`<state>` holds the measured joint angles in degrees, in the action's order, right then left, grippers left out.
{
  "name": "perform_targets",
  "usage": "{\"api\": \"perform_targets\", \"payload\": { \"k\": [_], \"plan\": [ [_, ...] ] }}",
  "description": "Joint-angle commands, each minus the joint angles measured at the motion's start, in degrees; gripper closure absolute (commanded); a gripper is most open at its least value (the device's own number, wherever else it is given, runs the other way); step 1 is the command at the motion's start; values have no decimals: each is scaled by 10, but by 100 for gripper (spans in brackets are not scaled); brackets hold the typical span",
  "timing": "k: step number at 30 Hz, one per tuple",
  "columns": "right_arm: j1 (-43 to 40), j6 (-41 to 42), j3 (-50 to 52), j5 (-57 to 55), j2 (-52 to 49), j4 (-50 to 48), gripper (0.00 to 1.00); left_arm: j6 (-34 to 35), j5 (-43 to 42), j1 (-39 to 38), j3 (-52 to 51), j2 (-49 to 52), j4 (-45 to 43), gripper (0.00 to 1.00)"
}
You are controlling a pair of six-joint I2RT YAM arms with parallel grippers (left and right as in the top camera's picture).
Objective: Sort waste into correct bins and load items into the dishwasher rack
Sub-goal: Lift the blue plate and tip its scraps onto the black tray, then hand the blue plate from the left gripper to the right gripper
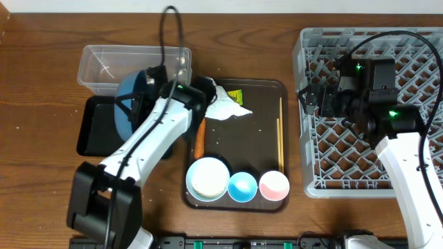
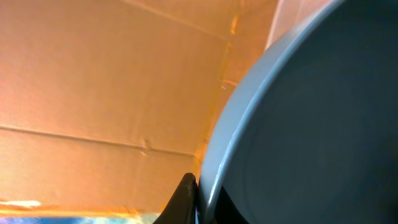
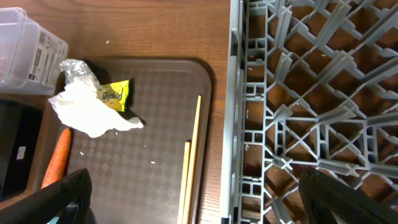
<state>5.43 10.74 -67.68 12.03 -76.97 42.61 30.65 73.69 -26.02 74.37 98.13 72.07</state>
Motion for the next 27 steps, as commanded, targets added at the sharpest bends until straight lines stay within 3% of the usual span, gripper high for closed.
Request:
{"api": "perform_targets", "payload": {
  "k": [1, 11, 12, 16, 21, 27],
  "plan": [
    [-6, 8, -12, 4, 2, 1, 1, 23, 80, -7, 1, -2, 4, 94],
    [-5, 8, -12, 11, 2, 1, 1, 23, 54, -3, 6, -109, 3, 94],
    [-5, 8, -12, 21, 2, 0, 1, 23, 19, -3, 13, -124, 0, 94],
    [-4, -20, -12, 111, 2, -7, 1, 13, -255, 2, 50, -199, -49, 94],
    [27, -84, -12, 297, 0, -57, 1, -138, -584, 2, 49, -272, -197, 94],
    [82, -87, -12, 313, 0, -119, 1, -148, -729, 2, 49, -273, -223, 94]
  ]
}}
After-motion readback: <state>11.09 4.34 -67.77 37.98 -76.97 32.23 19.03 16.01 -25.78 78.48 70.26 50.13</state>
